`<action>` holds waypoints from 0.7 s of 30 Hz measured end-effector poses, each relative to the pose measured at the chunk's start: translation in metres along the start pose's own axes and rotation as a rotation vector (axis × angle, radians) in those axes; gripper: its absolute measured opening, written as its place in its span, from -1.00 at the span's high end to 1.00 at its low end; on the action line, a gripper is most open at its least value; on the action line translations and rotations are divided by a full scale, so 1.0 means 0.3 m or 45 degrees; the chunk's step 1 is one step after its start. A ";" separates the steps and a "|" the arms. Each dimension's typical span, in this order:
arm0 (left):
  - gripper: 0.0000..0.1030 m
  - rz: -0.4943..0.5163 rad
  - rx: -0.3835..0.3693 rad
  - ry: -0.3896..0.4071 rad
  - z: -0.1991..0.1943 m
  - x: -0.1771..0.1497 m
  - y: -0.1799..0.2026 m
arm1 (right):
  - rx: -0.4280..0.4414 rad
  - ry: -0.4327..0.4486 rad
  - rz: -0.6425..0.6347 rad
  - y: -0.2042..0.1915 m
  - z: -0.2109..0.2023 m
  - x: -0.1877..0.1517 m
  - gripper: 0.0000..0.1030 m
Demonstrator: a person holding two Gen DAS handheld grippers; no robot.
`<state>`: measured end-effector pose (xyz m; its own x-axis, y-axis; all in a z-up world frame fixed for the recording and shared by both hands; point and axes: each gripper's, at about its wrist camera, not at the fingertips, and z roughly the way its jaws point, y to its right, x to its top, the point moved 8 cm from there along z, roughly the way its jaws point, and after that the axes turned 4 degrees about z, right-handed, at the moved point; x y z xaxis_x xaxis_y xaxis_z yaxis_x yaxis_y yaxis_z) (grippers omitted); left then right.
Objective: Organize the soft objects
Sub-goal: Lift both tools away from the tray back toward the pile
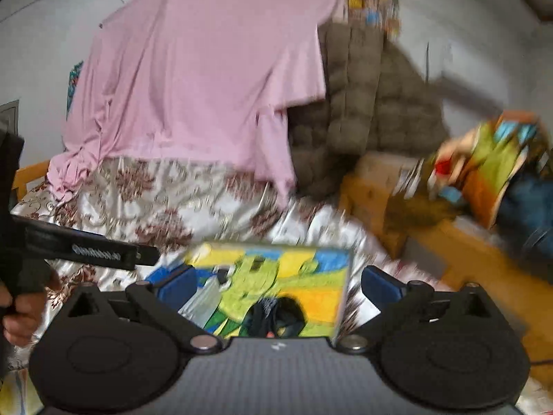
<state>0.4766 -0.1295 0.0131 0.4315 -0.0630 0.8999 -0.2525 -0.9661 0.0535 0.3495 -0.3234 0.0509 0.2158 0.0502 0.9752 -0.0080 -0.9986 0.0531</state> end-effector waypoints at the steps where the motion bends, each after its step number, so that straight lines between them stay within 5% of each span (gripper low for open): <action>1: -0.87 -0.010 -0.001 0.028 -0.044 0.009 -0.004 | -0.026 0.049 -0.022 -0.010 -0.043 0.009 -0.99; 7: -0.98 -0.068 -0.023 0.152 -0.298 0.015 -0.047 | -0.103 0.192 -0.059 -0.064 -0.267 0.016 -1.00; 14: -0.98 -0.069 -0.030 0.226 -0.546 -0.060 -0.107 | -0.022 0.180 0.104 -0.115 -0.459 -0.042 -1.00; 21: -0.98 -0.035 -0.040 0.180 -0.693 -0.184 -0.155 | -0.011 0.078 0.173 -0.167 -0.564 -0.141 -1.00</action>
<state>0.2845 -0.0290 0.0509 0.3128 0.0011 0.9498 -0.2704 -0.9585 0.0901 0.1757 -0.2724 0.0435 0.1523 -0.0841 0.9848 -0.0414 -0.9960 -0.0787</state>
